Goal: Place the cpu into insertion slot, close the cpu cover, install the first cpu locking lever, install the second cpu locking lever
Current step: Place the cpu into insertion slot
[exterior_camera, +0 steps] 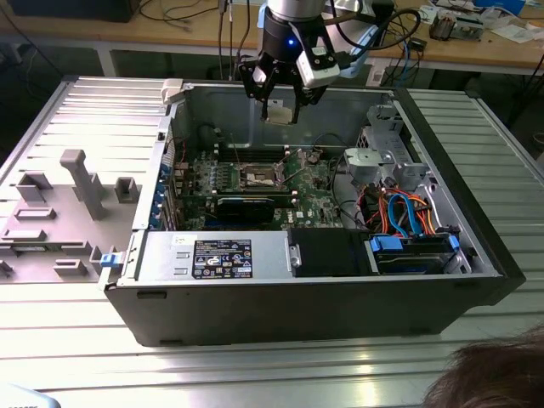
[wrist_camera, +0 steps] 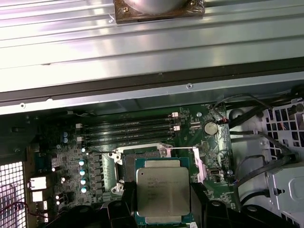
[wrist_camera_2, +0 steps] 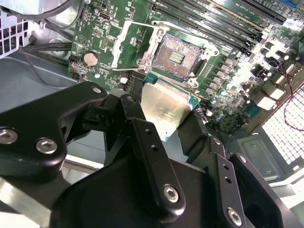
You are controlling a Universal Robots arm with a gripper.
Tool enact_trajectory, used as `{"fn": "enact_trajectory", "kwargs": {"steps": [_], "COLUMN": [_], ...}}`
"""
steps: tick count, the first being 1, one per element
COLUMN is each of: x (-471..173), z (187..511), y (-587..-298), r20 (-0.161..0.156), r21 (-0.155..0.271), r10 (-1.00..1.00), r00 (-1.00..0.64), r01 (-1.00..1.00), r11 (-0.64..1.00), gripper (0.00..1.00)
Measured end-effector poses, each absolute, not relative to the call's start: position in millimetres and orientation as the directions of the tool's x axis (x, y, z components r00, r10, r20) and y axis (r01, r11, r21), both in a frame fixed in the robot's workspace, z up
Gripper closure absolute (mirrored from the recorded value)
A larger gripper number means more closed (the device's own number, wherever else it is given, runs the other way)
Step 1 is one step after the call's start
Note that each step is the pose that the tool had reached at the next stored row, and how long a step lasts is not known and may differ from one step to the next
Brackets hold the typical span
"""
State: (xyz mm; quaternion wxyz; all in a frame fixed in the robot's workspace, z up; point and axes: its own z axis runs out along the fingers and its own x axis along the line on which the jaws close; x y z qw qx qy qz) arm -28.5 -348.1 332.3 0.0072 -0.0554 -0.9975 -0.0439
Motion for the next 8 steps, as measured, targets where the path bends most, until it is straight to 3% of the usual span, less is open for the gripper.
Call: {"fn": "enact_trajectory", "kwargs": {"steps": [8], "x": [-28.5], "z": [332.1], "y": [-348.1], "r20": [0.019], "r21": [0.087], "r10": [0.121], "r00": [-0.992], "r01": [0.122], "r11": [0.989], "gripper": [0.45]}}
